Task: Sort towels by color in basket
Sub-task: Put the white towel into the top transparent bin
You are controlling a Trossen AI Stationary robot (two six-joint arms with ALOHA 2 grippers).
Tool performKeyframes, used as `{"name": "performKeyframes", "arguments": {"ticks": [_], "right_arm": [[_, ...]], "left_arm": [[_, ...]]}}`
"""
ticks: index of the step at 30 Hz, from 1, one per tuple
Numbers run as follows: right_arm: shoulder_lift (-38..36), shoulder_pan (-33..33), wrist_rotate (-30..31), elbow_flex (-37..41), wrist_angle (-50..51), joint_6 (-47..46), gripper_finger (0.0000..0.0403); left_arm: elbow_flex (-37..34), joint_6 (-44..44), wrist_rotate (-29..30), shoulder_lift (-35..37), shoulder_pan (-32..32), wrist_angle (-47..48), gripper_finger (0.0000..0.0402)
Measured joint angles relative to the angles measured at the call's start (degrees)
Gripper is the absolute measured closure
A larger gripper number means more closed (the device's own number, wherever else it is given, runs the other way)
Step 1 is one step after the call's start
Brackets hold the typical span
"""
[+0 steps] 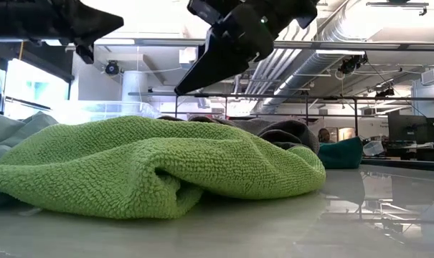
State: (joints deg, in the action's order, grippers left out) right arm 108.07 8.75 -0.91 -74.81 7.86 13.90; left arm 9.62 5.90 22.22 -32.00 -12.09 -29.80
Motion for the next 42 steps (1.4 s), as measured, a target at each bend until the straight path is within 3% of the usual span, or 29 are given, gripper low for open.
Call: {"name": "performKeyframes", "arguments": {"ticks": [5, 8, 13, 18, 21, 26, 31, 39, 42], "right_arm": [[0.0, 0.0, -9.6, 1.6, -1.0, 3.7, 0.0218], [0.0, 0.0, -10.2, 4.2, -3.1, 4.4, 0.0217], [0.0, -0.1, -5.6, 8.1, -5.5, 1.1, 0.0217], [0.0, 0.3, 1.9, 8.5, -5.5, -5.1, 0.0217], [0.0, 1.5, 6.4, 8.5, -5.8, -7.9, 0.0217], [0.0, 3.5, 12.8, 8.5, -5.9, -9.0, 0.0217], [0.0, 4.8, 14.4, 8.7, -10.5, -11.1, 0.0217], [0.0, 5.6, 14.3, 13.1, -19.8, -12.2, 0.0217], [0.0, 5.5, 14.3, 15.3, -23.5, -14.0, 0.0217]], "left_arm": [[5.7, -1.7, 6.7, -7.1, -3.2, 2.4, 0.0402], [9.7, -2.6, 9.6, -11.2, -5.1, 6.3, 0.0402], [18.0, -6.0, 13.7, -17.9, -8.4, 17.3, 0.0402], [28.0, -4.4, 14.3, -25.1, -10.7, 36.3, 0.0402], [32.4, 3.7, 12.8, -29.2, -11.2, 46.6, 0.0402], [32.7, 21.9, 11.0, -34.8, -9.0, 49.8, 0.0391], [32.6, 28.5, 7.6, -39.8, -5.1, 55.6, 0.0335], [32.7, 28.9, 1.0, -49.1, -0.9, 53.5, 0.0189], [32.7, 28.5, 0.7, -53.1, -0.7, 52.7, 0.0153]]}}
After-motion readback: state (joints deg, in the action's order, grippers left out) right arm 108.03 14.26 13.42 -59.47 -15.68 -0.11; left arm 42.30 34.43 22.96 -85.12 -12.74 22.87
